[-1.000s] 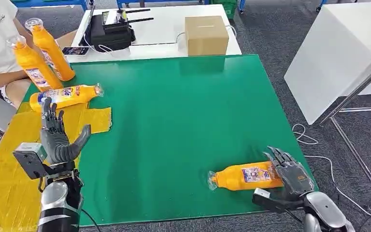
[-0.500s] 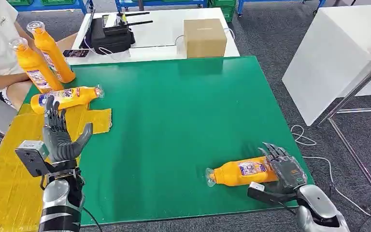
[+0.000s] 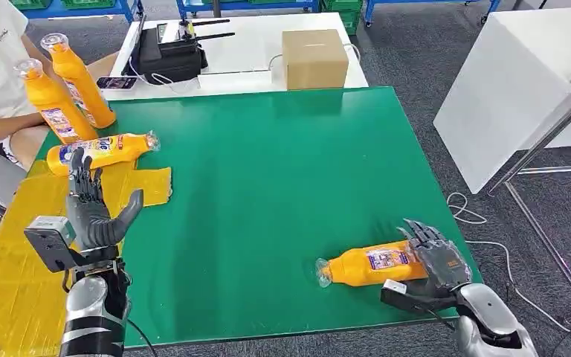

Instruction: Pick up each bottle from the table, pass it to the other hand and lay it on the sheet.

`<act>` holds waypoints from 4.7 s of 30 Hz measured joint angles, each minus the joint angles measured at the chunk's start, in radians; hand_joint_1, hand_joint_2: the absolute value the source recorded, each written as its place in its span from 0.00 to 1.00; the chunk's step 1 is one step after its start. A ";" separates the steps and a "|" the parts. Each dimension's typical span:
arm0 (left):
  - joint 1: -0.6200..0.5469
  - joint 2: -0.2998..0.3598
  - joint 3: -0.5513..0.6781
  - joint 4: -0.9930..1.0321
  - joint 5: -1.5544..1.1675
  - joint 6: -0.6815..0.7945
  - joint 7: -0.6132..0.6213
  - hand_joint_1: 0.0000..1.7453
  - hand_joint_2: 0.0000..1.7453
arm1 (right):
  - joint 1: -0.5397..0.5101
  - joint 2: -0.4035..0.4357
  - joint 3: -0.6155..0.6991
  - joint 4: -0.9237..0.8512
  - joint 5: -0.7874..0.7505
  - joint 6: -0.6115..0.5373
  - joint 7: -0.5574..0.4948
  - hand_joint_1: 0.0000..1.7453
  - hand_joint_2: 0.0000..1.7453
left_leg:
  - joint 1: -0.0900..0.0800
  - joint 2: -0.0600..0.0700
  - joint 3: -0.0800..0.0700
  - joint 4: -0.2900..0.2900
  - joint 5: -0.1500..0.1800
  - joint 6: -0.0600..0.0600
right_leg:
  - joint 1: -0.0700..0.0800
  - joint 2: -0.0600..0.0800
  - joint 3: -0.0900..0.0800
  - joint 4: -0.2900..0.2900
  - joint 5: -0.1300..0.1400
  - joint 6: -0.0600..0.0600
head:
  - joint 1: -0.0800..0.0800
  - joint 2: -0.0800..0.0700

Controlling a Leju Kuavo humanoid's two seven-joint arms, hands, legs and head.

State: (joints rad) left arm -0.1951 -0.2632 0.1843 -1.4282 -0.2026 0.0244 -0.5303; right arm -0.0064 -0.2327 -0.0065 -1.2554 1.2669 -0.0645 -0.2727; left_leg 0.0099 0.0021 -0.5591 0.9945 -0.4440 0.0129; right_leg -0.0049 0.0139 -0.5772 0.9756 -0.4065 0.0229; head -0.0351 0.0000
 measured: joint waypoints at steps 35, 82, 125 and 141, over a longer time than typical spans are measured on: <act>0.006 -0.004 -0.009 0.028 0.081 -0.109 0.051 0.00 1.00 | -0.305 0.253 0.015 0.355 -0.298 -0.223 0.010 1.00 1.00 | 0.001 0.005 -0.014 0.000 0.007 0.001 | 0.001 0.005 -0.013 -0.003 0.009 0.000 | 0.000 0.000; -0.125 0.017 -0.378 0.297 0.093 -0.263 0.112 0.00 1.00 | -0.449 0.602 -0.028 0.558 -0.993 0.114 -0.253 1.00 1.00 | 0.001 -0.001 -0.020 0.000 0.008 0.001 | 0.001 0.001 -0.017 -0.002 0.009 0.000 | 0.001 0.000; -0.069 0.027 -0.287 0.310 0.119 -0.233 0.050 1.00 1.00 | -0.456 0.560 0.588 0.585 -0.878 0.127 -0.259 1.00 1.00 | 0.001 -0.003 -0.023 0.000 0.009 0.001 | 0.001 0.000 -0.019 -0.002 0.008 0.000 | 0.001 0.000; -0.070 0.017 -0.230 0.197 -0.243 0.193 0.075 1.00 1.00 | -0.293 0.573 0.414 0.302 -0.882 0.164 -0.251 0.00 0.00 | 0.001 -0.005 -0.024 0.000 0.009 0.001 | 0.002 -0.003 -0.021 -0.002 0.008 0.000 | 0.001 0.000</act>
State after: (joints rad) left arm -0.2647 -0.2461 -0.0458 -1.2313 -0.4459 0.2174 -0.4551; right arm -0.2996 0.3399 0.4075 -0.9535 0.3849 0.0996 -0.5238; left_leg 0.0114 -0.0029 -0.5827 0.9942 -0.4352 0.0138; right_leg -0.0032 0.0112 -0.5977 0.9736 -0.3984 0.0226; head -0.0343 0.0000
